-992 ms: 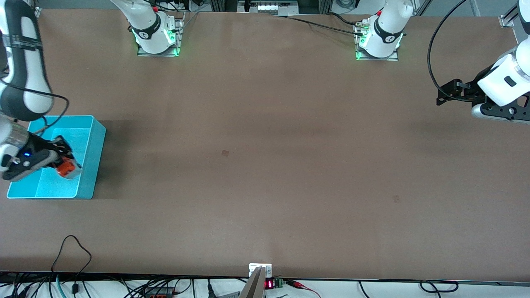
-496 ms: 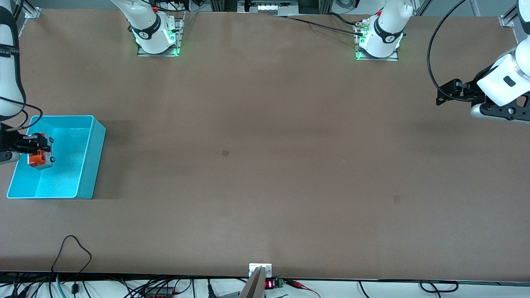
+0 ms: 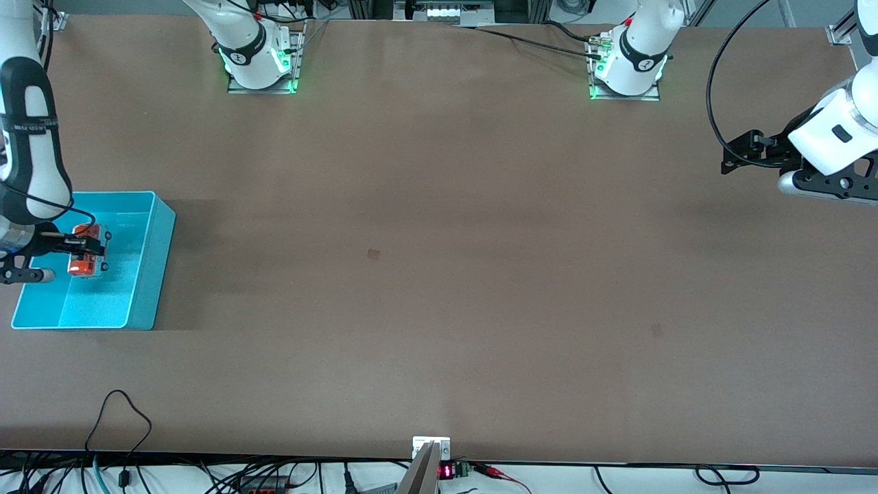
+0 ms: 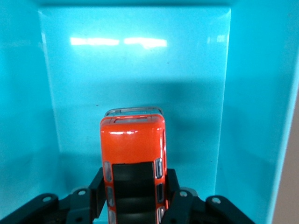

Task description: Wind up bus and store in blue box

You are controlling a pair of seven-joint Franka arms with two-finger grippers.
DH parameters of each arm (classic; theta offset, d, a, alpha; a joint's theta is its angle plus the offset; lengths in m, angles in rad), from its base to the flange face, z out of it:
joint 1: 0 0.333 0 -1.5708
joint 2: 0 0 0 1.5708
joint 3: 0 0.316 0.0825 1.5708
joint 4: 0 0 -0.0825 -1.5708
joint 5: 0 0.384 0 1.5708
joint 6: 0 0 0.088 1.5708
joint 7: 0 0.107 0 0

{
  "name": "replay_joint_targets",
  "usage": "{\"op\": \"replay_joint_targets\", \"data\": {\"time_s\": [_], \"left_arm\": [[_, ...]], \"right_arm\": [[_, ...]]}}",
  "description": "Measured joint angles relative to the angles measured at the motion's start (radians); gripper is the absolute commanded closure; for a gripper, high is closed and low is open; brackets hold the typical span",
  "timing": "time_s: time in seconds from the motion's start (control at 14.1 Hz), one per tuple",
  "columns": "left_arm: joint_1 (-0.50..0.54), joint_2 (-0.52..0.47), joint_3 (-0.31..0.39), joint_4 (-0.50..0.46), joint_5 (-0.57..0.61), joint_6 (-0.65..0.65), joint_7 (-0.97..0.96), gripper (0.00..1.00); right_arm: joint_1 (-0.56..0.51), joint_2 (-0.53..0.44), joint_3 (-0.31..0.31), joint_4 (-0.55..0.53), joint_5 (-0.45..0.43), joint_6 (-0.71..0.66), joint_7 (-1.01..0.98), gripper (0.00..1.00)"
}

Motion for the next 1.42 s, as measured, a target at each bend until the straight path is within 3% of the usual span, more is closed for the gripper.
{"op": "replay_joint_targets", "data": {"time_s": [0.28,0.35,0.42,0.5,0.57,0.64,1.13,1.42], "left_arm": [[0.000,0.000,0.000,0.000,0.000,0.000,0.000,0.00],[0.000,0.000,0.000,0.000,0.000,0.000,0.000,0.00],[0.000,0.000,0.000,0.000,0.000,0.000,0.000,0.00],[0.000,0.000,0.000,0.000,0.000,0.000,0.000,0.00],[0.000,0.000,0.000,0.000,0.000,0.000,0.000,0.00],[0.000,0.000,0.000,0.000,0.000,0.000,0.000,0.00],[0.000,0.000,0.000,0.000,0.000,0.000,0.000,0.00],[0.000,-0.001,0.000,0.000,0.000,0.000,0.000,0.00]], "right_arm": [[0.000,0.049,-0.001,0.000,0.000,0.007,0.025,0.99],[0.000,0.057,-0.002,0.000,0.000,0.007,0.028,0.79],[0.000,0.062,-0.002,0.000,0.000,0.008,0.030,0.51],[0.000,0.065,-0.002,0.000,0.000,0.008,0.030,0.36],[0.000,0.067,-0.002,0.000,0.000,0.009,0.031,0.09],[0.000,0.069,-0.002,0.000,0.000,0.011,0.031,0.02],[0.000,0.047,-0.010,0.018,0.000,0.016,0.031,0.00],[0.006,-0.130,0.002,0.046,-0.002,-0.130,0.031,0.00]]}}
